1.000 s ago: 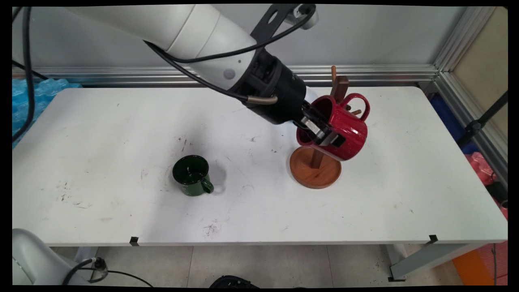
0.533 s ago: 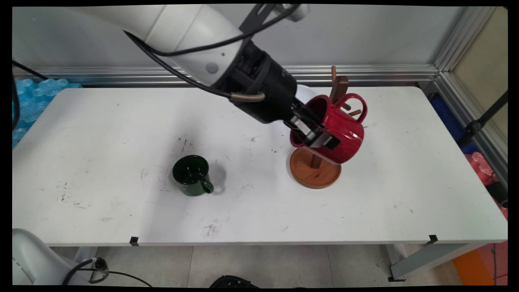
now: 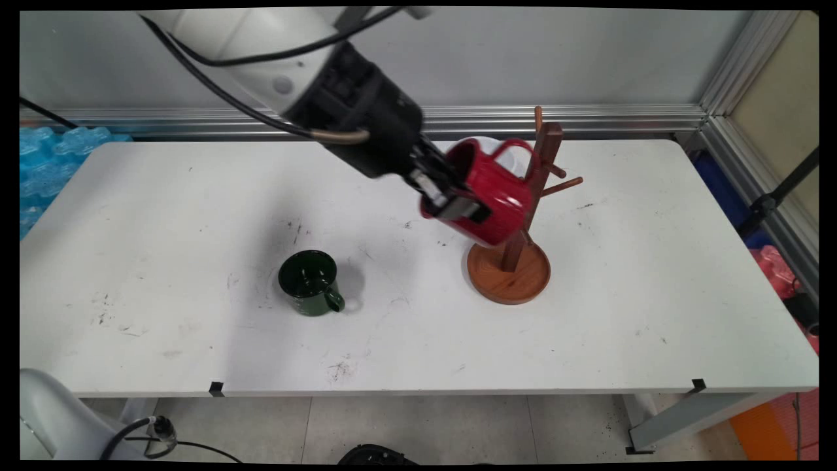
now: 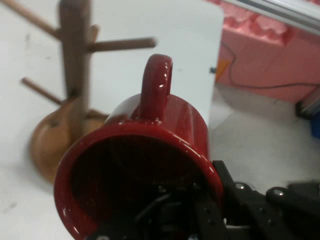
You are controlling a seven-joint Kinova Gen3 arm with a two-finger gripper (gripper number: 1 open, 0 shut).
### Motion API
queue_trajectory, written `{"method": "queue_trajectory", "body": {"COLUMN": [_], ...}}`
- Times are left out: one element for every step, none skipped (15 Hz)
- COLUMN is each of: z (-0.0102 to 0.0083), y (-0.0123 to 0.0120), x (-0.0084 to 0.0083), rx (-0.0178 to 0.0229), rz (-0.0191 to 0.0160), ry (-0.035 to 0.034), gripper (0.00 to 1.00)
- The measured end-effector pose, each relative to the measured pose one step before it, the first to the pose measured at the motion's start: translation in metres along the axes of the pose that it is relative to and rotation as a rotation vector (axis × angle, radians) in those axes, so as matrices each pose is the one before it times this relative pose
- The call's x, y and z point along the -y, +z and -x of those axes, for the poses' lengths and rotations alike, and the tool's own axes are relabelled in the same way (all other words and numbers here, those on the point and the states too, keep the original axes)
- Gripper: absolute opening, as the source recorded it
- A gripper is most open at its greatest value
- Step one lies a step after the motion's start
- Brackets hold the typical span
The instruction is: Place the picked object on the table
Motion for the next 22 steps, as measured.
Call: {"method": "queue_trajectory", "body": {"z": [0.0027, 0.0028, 0.00241, 0.0025, 0.00239, 0.00211, 0.00225, 0.00236, 0.00226, 0.00271, 0.00281, 0.00225, 0.00236, 0.00222, 0.00164, 0.00101, 0.00133, 0.00118, 0.0009, 0.00045, 0.0004, 0.00061], "y": [-0.00647, -0.00604, -0.00502, -0.00529, -0.00456, -0.00351, -0.0036, -0.00287, -0.00201, -0.00176, -0.0009, -0.0003, 0.00082, 0.00207, 0.00241, 0.00205, 0.00427, 0.00431, 0.00585, 0.0055, 0.00391, 0.0071], "x": [0.00709, 0.00791, 0.00712, 0.00864, 0.00912, 0.00791, 0.00941, 0.00928, 0.00758, 0.0084, 0.00775, 0.00617, 0.00622, 0.00508, 0.00396, 0.00223, 0.0035, 0.00223, 0.00192, 0.00124, 0.00057, 0.0005], "rx": [0.01322, 0.01426, 0.01168, 0.01316, 0.01463, 0.01277, 0.01519, 0.01692, 0.01587, 0.01931, 0.02018, 0.01677, 0.02042, 0.02164, 0.01754, 0.01179, 0.01967, 0.01741, 0.02004, 0.01669, 0.01194, 0.01982], "rz": [-0.01836, -0.0197, -0.01877, -0.02309, -0.02431, -0.0213, -0.02562, -0.02527, -0.02085, -0.02345, -0.02307, -0.01854, -0.01948, -0.01679, -0.01454, -0.00937, -0.01647, -0.01339, -0.01465, -0.01206, -0.00749, -0.01179], "ry": [0.00718, 0.0083, 0.00789, 0.00875, 0.00944, 0.00836, 0.00946, 0.00849, 0.00556, 0.00539, 0.00367, 0.00308, 0.00555, 0.00762, 0.0057, 0.00379, 0.0057, 0.00461, 0.00245, 0.00268, 0.00224, 0.0064], "gripper": [0.0, 0.0, 0.0, 0.0, 0.0, 0.0, 0.0, 0.0, 0.0, 0.0, 0.0, 0.0, 0.0, 0.0, 0.0, 0.0, 0.0, 0.0, 0.0, 0.0, 0.0, 0.0]}}
